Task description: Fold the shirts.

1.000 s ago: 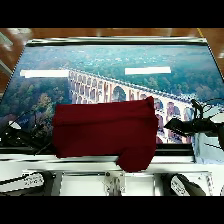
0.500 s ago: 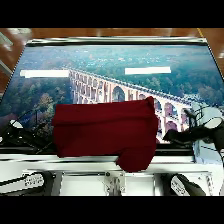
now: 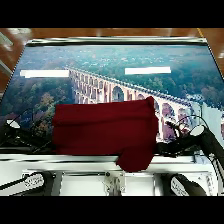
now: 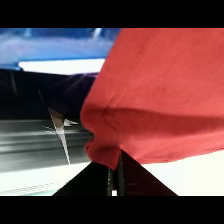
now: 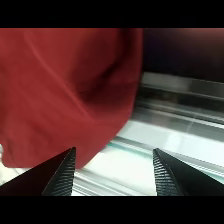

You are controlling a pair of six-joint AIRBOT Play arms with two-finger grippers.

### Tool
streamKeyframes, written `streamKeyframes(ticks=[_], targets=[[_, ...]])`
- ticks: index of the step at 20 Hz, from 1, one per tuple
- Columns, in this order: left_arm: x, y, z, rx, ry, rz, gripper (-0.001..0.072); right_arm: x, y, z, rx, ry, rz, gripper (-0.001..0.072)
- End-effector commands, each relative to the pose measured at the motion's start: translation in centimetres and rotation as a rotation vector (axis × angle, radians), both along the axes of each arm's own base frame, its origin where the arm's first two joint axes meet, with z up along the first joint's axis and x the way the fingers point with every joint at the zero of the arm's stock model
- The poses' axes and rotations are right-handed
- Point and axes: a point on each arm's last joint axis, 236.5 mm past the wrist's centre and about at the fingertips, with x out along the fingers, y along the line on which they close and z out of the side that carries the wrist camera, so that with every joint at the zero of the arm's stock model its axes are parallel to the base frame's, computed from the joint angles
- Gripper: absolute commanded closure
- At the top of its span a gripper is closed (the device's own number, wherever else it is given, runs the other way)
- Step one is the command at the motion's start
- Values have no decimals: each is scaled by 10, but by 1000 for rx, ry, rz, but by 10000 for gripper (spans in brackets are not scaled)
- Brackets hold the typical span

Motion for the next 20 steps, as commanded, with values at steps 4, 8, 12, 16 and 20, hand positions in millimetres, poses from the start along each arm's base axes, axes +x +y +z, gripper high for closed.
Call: streamKeyframes(ticks=[4, 8, 12, 16, 20], targets=[[0, -1, 2, -3, 1, 3, 665, 18, 3, -14, -82, -55, -15, 115], [-1, -1, 3, -6, 4, 2, 665, 31, 35, -24, 66, -13, -109, 127], [5, 2, 2, 11, -18, 7, 665, 19, 40, -28, 104, 40, -66, 604], [45, 21, 27, 93, -207, -22, 665, 43, 48, 22, 176, -165, 72, 642], [107, 40, 88, 202, -523, 2, 665, 115, 38, 74, 109, -467, 18, 643]])
